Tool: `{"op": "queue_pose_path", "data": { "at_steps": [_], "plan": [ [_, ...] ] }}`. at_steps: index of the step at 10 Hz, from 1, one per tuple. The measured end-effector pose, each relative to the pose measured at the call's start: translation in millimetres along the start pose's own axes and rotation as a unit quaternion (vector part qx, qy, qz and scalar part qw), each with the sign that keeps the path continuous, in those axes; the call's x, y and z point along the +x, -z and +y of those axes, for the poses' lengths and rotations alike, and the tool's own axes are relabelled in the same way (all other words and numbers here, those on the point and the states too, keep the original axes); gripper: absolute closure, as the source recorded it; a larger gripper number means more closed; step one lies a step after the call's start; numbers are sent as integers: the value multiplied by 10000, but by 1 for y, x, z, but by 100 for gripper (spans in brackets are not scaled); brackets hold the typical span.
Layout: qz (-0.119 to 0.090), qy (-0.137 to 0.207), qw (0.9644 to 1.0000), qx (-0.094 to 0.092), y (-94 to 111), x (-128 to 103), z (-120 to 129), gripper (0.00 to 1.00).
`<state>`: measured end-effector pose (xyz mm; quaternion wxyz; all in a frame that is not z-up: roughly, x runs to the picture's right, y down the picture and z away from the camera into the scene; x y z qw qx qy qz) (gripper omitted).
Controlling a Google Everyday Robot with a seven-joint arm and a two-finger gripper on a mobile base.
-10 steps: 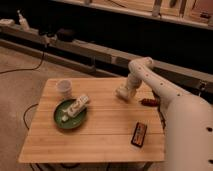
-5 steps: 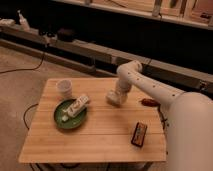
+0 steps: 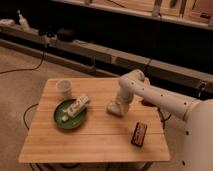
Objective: Wipe the white sponge on the table
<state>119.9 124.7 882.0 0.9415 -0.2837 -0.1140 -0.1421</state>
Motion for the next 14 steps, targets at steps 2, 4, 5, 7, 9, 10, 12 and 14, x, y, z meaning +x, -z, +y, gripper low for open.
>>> {"op": "queue_pose_path", "data": {
  "at_steps": [2,4,5,7,9,10,12,14],
  "plan": [
    [11,-104,9999,-17,0,16,20,52],
    [36,-396,9992,36,4,47,37,52],
    [46,-547,9985,70,7,61,41,52],
    [62,-899,9958,138,14,94,43,52],
    [68,-1100,9938,139,17,110,33,52],
    [78,-1174,9930,139,17,116,18,52],
    [123,-1189,9928,116,14,116,-11,52],
    [169,-1137,9933,99,13,107,-43,52]
  ]
}}
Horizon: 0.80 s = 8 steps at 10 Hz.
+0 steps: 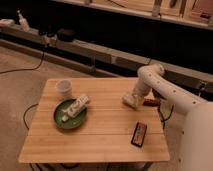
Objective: Wipe the white sponge on the table
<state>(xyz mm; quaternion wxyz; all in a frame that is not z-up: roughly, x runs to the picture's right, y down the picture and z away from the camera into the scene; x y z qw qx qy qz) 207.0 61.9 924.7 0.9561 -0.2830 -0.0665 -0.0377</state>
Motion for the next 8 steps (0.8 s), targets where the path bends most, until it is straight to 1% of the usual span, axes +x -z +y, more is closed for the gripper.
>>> {"op": "queue_pose_path", "data": {
  "at_steps": [2,3,4,5,6,8],
  "plan": [
    [40,77,10000,19,0,-17,-22,52],
    [52,164,9999,14,-1,-33,-30,52],
    [59,233,9997,3,-2,-43,-32,52],
    [50,403,9992,-24,-6,-62,-32,52],
    [43,562,9984,-44,-9,-77,-28,52],
    [0,918,9957,-76,-13,-105,-13,52]
  ]
}}
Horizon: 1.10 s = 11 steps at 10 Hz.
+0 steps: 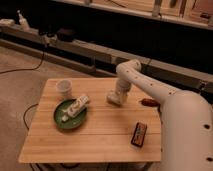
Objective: Wipe the white sponge on the table
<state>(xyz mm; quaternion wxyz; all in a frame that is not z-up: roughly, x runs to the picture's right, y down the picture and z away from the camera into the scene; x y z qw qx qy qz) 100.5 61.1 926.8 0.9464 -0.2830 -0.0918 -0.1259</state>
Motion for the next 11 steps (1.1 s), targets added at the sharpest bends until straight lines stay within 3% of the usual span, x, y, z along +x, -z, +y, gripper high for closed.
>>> {"op": "queue_pose_path", "data": {
  "at_steps": [3,5,8,11],
  "plan": [
    [-203,343,9992,-50,3,-24,28,52],
    [-256,450,9986,-76,4,-18,59,52],
    [-35,490,9987,-121,-4,18,99,52],
    [-10,18,10000,11,2,63,110,52]
  ]
}}
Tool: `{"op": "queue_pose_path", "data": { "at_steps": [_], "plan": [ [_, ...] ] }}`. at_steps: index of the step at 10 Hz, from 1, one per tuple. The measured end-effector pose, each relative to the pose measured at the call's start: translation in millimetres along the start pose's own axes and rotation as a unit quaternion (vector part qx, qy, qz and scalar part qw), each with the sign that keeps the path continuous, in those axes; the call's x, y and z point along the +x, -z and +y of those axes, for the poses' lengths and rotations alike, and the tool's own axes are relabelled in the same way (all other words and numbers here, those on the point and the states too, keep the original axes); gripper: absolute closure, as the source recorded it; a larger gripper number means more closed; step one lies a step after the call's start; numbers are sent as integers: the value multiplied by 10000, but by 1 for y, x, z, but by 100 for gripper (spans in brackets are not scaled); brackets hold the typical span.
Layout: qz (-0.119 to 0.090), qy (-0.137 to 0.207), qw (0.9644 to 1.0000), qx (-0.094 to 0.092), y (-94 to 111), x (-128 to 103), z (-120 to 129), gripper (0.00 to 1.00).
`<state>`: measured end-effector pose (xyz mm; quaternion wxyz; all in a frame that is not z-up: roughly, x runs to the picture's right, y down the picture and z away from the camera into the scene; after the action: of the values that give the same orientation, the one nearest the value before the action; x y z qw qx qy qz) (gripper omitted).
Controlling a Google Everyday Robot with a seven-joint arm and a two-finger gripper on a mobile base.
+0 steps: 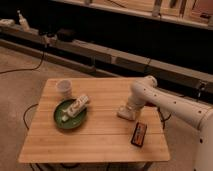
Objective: Wipe the white sponge on the table
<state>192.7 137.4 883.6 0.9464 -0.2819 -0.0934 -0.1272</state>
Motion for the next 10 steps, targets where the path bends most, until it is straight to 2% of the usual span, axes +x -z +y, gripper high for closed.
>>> {"op": "queue_pose_path", "data": {
  "at_steps": [2,3,5,8,10],
  "plan": [
    [-67,-338,9993,159,10,20,-12,52],
    [-129,-583,9979,244,17,32,-25,52],
    [-237,-846,9956,313,21,39,-53,52],
    [-340,-1049,9936,226,14,30,-95,52],
    [-435,-940,9945,179,12,5,-115,52]
  ]
}}
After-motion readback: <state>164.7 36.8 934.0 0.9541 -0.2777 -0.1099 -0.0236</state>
